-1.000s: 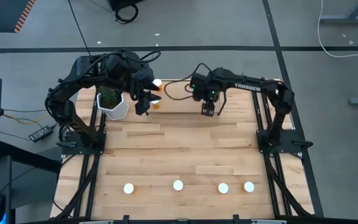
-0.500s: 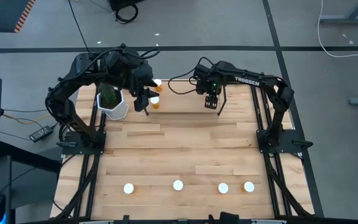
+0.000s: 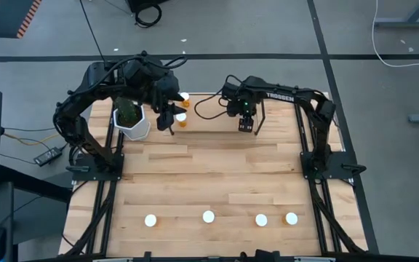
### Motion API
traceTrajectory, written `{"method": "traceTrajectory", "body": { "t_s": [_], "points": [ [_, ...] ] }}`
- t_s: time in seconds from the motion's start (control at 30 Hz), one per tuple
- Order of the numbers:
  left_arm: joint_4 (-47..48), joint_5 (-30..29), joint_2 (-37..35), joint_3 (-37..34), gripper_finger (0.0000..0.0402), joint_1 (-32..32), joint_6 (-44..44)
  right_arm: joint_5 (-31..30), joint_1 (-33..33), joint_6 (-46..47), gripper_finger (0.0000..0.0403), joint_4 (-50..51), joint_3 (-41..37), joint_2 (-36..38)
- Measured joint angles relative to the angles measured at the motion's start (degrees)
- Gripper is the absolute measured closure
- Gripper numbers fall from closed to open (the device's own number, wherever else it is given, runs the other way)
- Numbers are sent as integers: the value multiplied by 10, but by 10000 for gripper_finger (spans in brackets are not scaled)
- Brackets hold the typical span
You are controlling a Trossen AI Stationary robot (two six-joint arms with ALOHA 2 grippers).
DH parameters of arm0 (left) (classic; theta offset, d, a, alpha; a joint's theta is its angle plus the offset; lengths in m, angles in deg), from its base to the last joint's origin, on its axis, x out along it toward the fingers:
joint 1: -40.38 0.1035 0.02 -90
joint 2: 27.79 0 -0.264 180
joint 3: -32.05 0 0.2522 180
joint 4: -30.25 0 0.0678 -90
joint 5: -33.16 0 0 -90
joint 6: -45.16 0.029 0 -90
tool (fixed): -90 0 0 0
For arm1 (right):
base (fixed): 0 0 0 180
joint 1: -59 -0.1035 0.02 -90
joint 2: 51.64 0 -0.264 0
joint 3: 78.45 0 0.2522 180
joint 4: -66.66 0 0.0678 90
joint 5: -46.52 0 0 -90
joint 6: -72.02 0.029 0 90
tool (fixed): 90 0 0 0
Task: Pick and place medicine bottles onto shelf by color
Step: Put the orange pill bottle on the shelf
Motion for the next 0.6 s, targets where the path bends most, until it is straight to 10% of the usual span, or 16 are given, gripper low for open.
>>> {"method": "traceTrajectory", "body": {
  "t_s": [0.6],
  "points": [
    [2, 0, 0, 0, 203, 0, -2, 1, 1, 6, 139, -28, -1, 2]
  ]
}}
